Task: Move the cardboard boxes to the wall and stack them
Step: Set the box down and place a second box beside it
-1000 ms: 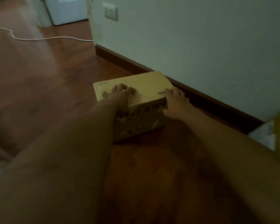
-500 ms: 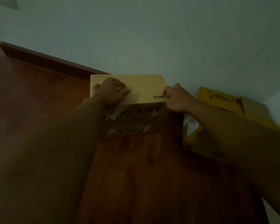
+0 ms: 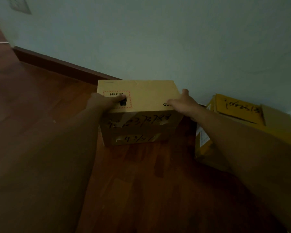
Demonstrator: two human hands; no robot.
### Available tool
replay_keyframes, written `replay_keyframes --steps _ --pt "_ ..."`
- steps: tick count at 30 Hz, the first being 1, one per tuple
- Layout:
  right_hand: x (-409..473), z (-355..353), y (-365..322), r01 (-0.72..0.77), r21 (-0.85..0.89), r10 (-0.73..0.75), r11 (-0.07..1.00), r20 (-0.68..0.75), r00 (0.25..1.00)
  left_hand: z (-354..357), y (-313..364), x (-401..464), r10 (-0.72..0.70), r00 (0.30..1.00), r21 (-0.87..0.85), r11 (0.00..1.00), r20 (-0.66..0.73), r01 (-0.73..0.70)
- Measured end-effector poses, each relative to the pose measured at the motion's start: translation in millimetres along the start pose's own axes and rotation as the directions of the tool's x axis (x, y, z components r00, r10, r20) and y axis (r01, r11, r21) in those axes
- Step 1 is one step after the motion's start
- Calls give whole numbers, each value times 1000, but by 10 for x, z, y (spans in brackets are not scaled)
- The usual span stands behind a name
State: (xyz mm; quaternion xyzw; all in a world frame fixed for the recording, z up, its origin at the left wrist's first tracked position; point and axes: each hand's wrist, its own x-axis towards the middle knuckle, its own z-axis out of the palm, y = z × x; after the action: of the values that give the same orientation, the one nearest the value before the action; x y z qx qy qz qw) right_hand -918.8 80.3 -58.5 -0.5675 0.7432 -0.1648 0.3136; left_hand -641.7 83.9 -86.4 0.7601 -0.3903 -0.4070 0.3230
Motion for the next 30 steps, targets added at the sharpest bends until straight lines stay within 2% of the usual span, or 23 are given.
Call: replay_keyframes --steps 9,15,22,26,30 --pt "-129 -170 18 -80 151 79 985 13 997 -55 -22 -205 123 987 54 990 102 -129" --pt "-319 -442 20 -70 198 90 978 -94 992 -223 162 -358 193 967 9 980 167 -197" --pt "-490 -602 27 -64 211 85 975 -94 992 -228 198 -531 195 954 82 973 227 -218" --pt "-512 -545 107 -96 99 100 990 -36 994 -163 76 -525 125 962 181 969 241 -171" --pt "-566 -534 181 -166 12 165 986 58 985 -143 91 -497 123 957 247 950 261 -190"
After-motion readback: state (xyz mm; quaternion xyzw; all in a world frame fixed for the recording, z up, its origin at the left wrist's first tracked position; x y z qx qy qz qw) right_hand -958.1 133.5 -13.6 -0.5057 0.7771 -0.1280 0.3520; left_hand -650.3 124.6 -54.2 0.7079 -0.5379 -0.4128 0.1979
